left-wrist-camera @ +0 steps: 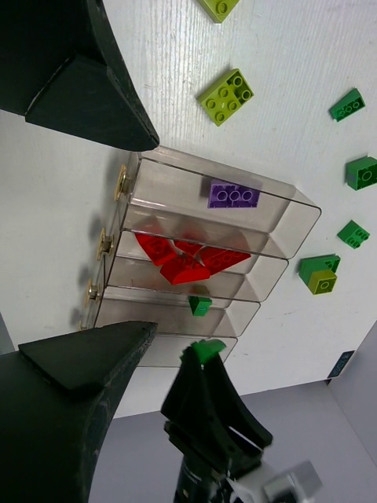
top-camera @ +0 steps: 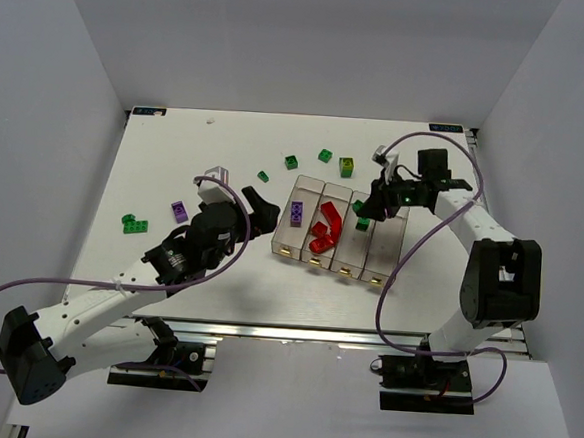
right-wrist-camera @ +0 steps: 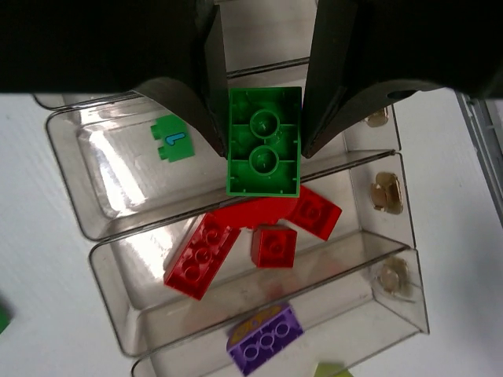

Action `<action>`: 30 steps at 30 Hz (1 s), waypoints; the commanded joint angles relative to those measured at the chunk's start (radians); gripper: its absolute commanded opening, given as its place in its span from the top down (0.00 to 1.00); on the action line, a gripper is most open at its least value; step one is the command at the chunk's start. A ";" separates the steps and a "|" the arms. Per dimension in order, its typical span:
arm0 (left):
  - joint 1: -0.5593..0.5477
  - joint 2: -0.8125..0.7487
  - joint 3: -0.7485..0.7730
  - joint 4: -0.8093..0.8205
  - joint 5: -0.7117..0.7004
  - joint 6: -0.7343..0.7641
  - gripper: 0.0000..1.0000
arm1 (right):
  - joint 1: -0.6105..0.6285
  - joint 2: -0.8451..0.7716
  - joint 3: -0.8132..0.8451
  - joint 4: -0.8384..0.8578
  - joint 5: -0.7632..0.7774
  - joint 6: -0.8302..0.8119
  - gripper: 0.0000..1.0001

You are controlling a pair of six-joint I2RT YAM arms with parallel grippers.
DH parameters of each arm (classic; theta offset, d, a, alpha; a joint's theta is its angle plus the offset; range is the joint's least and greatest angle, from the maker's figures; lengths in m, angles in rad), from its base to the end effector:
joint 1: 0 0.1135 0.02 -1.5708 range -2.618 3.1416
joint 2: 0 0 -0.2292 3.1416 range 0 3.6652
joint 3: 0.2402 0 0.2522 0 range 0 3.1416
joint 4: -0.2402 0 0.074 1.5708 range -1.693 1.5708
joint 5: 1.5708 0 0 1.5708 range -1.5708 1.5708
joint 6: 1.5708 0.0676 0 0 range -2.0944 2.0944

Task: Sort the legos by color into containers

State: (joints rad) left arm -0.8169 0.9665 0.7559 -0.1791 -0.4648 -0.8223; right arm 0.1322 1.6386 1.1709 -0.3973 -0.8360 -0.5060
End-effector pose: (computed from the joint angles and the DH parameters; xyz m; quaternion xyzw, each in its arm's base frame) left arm 0.2043 -0.1733 0.2585 -0.1304 0.8080 -0.2655 0.5096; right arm 0.3489 0.0970 0.1945 -0.4022 0.7703 0.3156 0.3811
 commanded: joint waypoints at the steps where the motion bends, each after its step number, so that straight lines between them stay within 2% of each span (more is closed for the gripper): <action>1: 0.005 -0.028 -0.013 0.029 0.009 -0.001 0.02 | 0.021 -0.042 -0.040 0.012 0.057 -0.031 0.95; 4: 0.005 -0.029 -0.016 0.026 0.012 0.000 0.02 | 0.027 -0.031 -0.060 0.021 0.092 -0.032 0.88; 5: 0.007 -0.032 -0.018 0.024 0.012 0.000 0.02 | 0.030 -0.026 -0.063 0.026 0.100 -0.031 0.81; 9: 0.005 -0.045 -0.023 0.023 0.012 -0.008 0.02 | 0.038 -0.007 -0.066 0.041 0.127 -0.029 0.67; 10: 0.005 -0.052 -0.026 0.023 0.009 -0.009 0.02 | 0.041 -0.003 -0.065 0.041 0.133 -0.029 0.59; 12: 0.005 -0.058 -0.032 0.024 0.008 -0.012 0.02 | 0.044 0.003 -0.063 0.046 0.138 -0.028 0.52; 13: 0.005 -0.063 -0.035 0.026 0.006 -0.014 0.02 | 0.047 0.006 -0.065 0.048 0.144 -0.028 0.41; 14: 0.007 -0.064 -0.036 0.024 0.006 -0.015 0.02 | 0.047 0.004 -0.063 0.048 0.144 -0.026 0.39; 21: 0.007 -0.054 -0.037 0.015 0.000 -0.040 0.02 | 0.052 -0.010 -0.065 0.048 0.141 -0.020 0.37; 24: 0.039 -0.013 -0.017 0.001 0.029 -0.055 0.06 | 0.052 -0.037 -0.060 0.048 0.135 -0.014 0.37; 25: 0.085 0.007 0.005 -0.003 0.057 -0.057 0.09 | 0.052 -0.049 -0.059 0.049 0.132 -0.012 0.37; 27: 0.152 0.081 0.031 -0.008 0.185 -0.058 0.26 | 0.052 -0.091 -0.062 0.078 0.130 -0.005 0.36; 28: 0.232 0.113 0.043 -0.008 0.237 -0.061 0.35 | 0.052 -0.111 -0.068 0.095 0.129 0.004 0.30; 29: 0.266 0.148 0.074 -0.014 0.283 -0.061 0.53 | 0.052 -0.155 -0.091 0.122 0.127 0.017 0.20; 30: 0.298 0.185 0.094 -0.011 0.325 -0.049 0.62 | 0.052 -0.172 -0.103 0.183 0.129 0.030 0.11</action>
State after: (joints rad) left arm -0.6094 1.0866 0.7830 -0.1764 -0.3004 -0.8806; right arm 0.1810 1.5776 1.0840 -0.3382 -0.6876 -0.5014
